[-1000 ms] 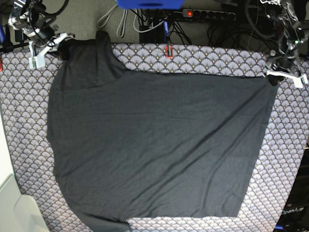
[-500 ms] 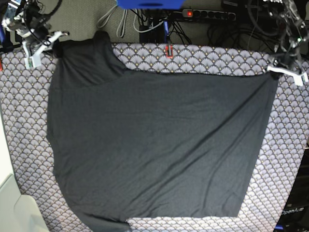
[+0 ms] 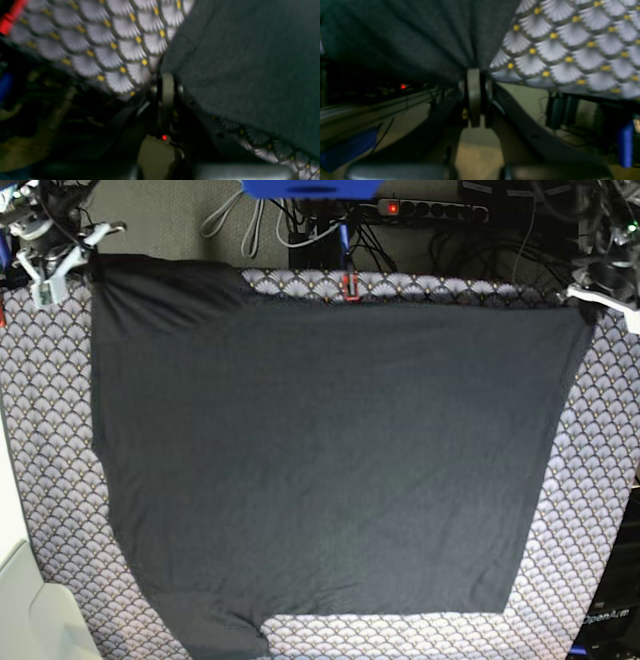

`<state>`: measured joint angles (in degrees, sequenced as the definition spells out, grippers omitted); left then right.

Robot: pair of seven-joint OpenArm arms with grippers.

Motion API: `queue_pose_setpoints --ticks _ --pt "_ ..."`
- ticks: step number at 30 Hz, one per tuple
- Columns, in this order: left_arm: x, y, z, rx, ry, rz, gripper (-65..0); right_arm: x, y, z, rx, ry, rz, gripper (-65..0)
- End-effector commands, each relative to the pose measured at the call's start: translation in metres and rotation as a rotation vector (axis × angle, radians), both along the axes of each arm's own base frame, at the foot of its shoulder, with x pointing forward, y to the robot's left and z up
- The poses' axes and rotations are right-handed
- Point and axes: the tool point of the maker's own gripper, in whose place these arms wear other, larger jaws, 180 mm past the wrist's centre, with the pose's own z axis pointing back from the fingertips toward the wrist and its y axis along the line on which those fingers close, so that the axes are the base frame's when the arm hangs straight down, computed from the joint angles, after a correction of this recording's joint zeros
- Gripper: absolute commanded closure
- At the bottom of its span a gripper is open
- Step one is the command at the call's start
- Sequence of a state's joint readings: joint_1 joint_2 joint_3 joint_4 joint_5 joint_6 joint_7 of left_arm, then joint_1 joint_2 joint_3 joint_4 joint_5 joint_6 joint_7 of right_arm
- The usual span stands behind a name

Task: Fold the T-shirt properly
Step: 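Lift both shoulder corners and pull them apart to stretch the collar edge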

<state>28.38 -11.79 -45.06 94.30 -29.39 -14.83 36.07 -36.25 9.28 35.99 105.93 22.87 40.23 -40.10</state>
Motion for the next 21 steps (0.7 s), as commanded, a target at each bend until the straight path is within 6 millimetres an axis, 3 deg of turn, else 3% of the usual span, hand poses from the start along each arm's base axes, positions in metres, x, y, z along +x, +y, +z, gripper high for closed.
queue_pose_setpoints --ticks 1,5,9,14,17,21 --pt "-0.002 0.011 0.016 0.048 -0.03 0.01 -0.7 0.003 -0.005 0.013 -0.016 -0.042 -0.016 -1.2" --pt "-0.01 0.014 0.029 0.085 -0.033 0.003 -0.7 0.003 -0.017 0.028 -0.06 -0.074 -0.052 -1.2" --pt "-0.013 0.012 0.034 0.099 -0.03 -0.01 -0.7 0.001 -0.026 0.031 -0.079 -0.078 -0.072 -1.2" --pt "-0.014 0.008 0.058 0.132 -0.045 -0.011 -0.7 0.004 -0.029 0.036 -0.09 -0.091 -0.073 -1.2" --pt "-0.008 0.009 0.07 0.14 -0.041 -0.009 -0.7 0.009 -0.031 0.045 -0.113 -0.118 -0.069 -1.2" --pt "-0.002 0.013 0.072 0.131 -0.034 0.008 -0.7 0.012 -0.028 0.048 -0.109 -0.126 -0.059 -1.2"
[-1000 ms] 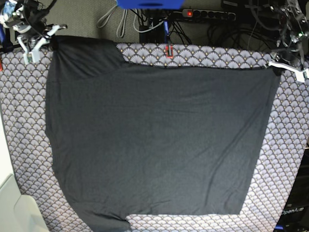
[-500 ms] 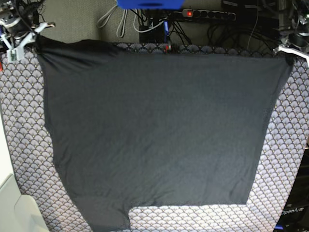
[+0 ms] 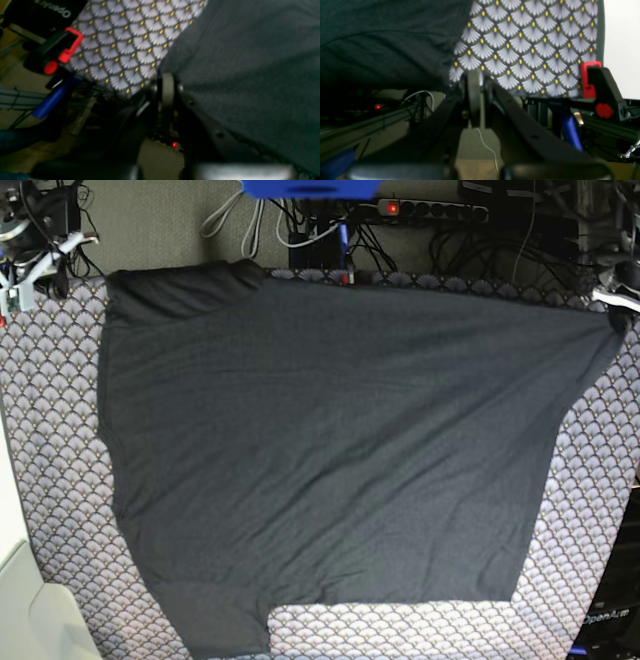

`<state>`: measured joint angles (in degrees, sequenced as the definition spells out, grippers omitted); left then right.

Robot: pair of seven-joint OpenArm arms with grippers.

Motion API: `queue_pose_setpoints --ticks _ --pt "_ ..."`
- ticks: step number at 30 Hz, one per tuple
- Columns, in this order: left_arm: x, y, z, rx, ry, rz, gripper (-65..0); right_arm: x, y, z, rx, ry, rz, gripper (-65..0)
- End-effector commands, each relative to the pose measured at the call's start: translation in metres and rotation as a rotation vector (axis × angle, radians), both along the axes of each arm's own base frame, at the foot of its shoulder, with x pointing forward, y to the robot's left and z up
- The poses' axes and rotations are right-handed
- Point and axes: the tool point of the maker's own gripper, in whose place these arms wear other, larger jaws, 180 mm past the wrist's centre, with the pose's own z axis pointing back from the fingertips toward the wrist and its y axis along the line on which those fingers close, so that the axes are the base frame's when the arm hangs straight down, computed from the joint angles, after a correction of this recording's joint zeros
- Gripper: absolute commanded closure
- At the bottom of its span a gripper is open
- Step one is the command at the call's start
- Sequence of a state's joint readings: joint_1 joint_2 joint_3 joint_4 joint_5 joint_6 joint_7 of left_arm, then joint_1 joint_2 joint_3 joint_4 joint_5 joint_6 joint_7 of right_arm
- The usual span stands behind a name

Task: Fold the T-shirt properly
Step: 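Lift both shoulder corners and pull them apart to stretch the collar edge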

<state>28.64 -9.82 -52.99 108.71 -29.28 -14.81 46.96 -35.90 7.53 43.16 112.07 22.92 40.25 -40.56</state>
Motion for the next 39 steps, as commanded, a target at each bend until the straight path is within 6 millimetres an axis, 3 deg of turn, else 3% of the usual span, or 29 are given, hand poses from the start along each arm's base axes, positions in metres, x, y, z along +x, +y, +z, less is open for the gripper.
queue_pose_setpoints --ticks 1,5,10,16,19,25,33,39 --pt "0.001 0.006 0.009 0.031 -0.014 -0.001 -0.7 0.008 -0.001 0.009 -0.006 -0.037 0.004 -1.2" --pt "0.003 0.004 0.009 0.027 -0.018 -0.005 -0.7 0.011 -0.002 0.0 0.016 -0.033 -0.013 -1.5" --pt "0.0 0.006 0.002 0.014 -0.007 0.005 -0.7 0.004 0.012 -0.031 0.084 0.062 0.003 -3.3" --pt "-0.001 0.008 -0.001 0.009 -0.001 0.011 -0.7 0.006 0.016 -0.034 0.099 0.066 0.008 -22.0" --pt "-0.001 0.007 -0.001 0.008 -0.002 0.011 -0.7 0.006 0.017 -0.034 0.101 0.066 0.009 -27.4" --pt "-0.001 0.008 -0.001 0.009 -0.002 0.011 -0.7 0.005 0.018 -0.035 0.106 0.068 0.005 -27.9" --pt "-0.001 0.007 -0.001 0.008 -0.003 0.011 -0.7 -0.001 0.012 -0.063 0.164 0.119 -0.048 -27.9" --pt "-0.001 0.008 0.0 0.009 -0.003 0.012 -0.7 -0.001 0.012 -0.063 0.164 0.119 -0.048 -27.9"
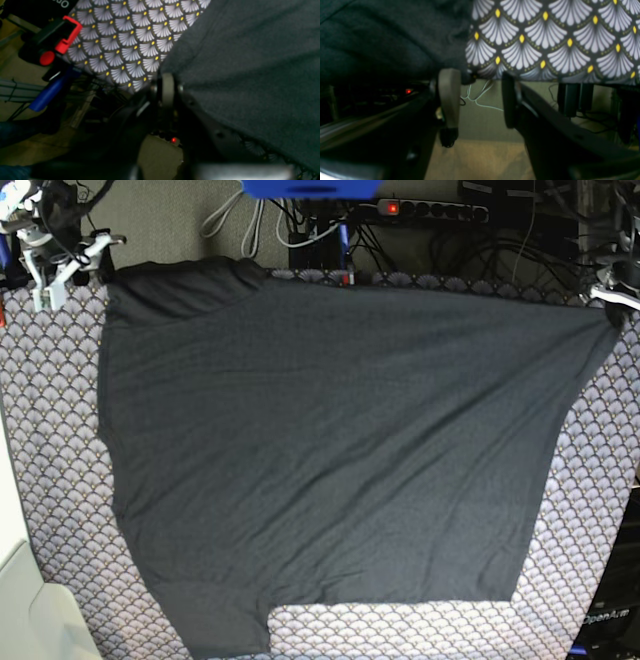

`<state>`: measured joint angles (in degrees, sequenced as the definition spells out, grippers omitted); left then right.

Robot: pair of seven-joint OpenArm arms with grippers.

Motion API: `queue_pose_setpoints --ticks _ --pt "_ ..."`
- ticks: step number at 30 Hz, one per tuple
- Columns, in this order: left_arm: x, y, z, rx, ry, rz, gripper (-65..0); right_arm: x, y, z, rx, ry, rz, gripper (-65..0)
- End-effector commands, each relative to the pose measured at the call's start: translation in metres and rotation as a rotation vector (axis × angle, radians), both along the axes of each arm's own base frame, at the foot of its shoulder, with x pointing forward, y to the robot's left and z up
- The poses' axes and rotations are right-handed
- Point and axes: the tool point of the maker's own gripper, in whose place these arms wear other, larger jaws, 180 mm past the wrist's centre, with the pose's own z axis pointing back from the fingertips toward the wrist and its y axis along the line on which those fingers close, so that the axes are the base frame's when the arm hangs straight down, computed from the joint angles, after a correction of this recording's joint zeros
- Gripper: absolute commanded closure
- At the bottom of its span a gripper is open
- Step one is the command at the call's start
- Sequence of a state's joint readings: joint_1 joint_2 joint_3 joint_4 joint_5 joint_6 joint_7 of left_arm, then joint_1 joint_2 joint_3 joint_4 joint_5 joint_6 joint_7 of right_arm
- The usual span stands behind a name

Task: Fold the T-shirt properly
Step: 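Lift both shoulder corners and pull them apart to stretch the collar edge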

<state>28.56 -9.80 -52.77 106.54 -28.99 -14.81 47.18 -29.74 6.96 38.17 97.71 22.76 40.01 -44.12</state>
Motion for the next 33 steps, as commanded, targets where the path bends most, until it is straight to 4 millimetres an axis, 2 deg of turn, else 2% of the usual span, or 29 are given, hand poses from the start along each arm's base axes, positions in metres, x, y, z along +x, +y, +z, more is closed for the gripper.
queue_pose_setpoints --ticks 1,12,19,22,33 --pt "0.004 0.006 0.012 0.032 -0.033 -0.003 -0.7 0.005 -0.006 0.008 -0.017 -0.029 0.006 -27.9" --pt "0.004 0.006 0.012 0.033 -0.034 -0.002 -0.7 0.01 0.017 0.002 0.02 -0.022 0.064 -27.7" --pt "0.004 0.007 0.013 0.034 -0.034 0.0 -0.7 0.011 0.017 0.001 0.022 -0.025 0.063 -27.7" --pt "0.004 0.007 0.013 0.034 -0.034 0.0 -0.7 0.017 0.017 0.003 0.022 -0.037 0.062 -27.7" --pt "0.004 0.007 0.013 0.035 -0.036 0.001 -0.7 0.017 0.018 0.002 0.024 -0.035 0.066 -27.7"
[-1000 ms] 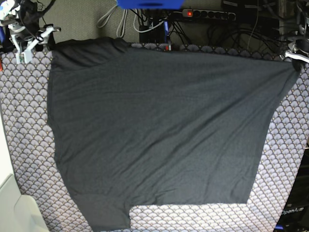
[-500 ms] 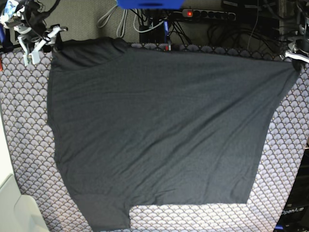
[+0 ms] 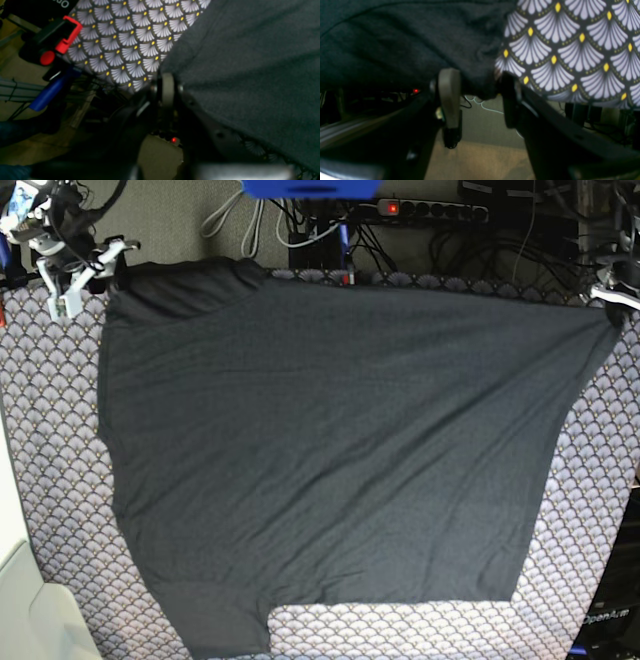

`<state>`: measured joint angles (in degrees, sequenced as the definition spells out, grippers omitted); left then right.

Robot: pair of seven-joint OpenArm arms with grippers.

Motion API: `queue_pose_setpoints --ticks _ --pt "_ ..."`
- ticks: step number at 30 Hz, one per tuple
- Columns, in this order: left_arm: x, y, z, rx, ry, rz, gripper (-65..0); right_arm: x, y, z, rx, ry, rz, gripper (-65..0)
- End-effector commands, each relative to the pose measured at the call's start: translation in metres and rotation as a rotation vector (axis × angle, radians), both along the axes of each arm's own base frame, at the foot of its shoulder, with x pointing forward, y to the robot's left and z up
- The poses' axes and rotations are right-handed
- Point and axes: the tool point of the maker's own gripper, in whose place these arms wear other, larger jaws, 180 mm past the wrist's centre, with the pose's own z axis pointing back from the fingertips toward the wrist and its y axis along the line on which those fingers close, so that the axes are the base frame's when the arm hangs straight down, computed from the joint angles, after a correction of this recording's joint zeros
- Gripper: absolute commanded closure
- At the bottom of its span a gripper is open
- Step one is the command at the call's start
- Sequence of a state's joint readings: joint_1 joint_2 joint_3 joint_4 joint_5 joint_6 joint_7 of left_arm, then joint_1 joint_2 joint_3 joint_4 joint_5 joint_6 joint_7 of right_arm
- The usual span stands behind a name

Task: Fold the T-shirt properly
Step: 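Lift both shoulder corners and pull them apart to stretch the collar edge, then carry both held corners over the shirt toward the hem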

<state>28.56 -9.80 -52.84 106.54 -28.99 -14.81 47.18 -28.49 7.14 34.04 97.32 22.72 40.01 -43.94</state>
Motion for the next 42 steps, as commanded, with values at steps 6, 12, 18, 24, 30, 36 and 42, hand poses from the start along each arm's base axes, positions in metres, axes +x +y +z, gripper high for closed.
queue_pose_setpoints --ticks 6,12,18,24,30,36,42 --pt "0.004 0.007 0.013 0.034 -0.035 0.0 -0.7 0.004 0.009 0.0 0.016 -0.009 0.032 -27.7" --pt "0.003 0.007 0.013 0.035 -0.034 0.001 -0.7 -0.002 0.007 -0.016 0.045 0.028 0.007 -27.7" --pt "0.003 0.007 0.013 0.035 -0.034 0.001 -0.7 -0.003 0.007 -0.016 0.046 0.031 0.005 -23.5" --pt "0.004 0.007 0.013 0.036 -0.035 0.001 -0.7 -0.006 0.006 -0.018 0.046 0.039 0.004 -1.1" --pt "0.004 0.007 0.015 0.039 -0.038 -0.002 -0.7 -0.005 0.005 -0.015 0.042 0.032 0.001 -1.5" --pt "0.005 0.006 0.017 0.043 -0.043 -0.005 -0.7 0.001 0.004 -0.009 0.031 0.01 0.007 -1.5" --pt "0.009 0.003 0.025 0.058 -0.062 -0.018 -0.7 0.022 0.008 0.028 -0.036 -0.093 0.066 -1.5"
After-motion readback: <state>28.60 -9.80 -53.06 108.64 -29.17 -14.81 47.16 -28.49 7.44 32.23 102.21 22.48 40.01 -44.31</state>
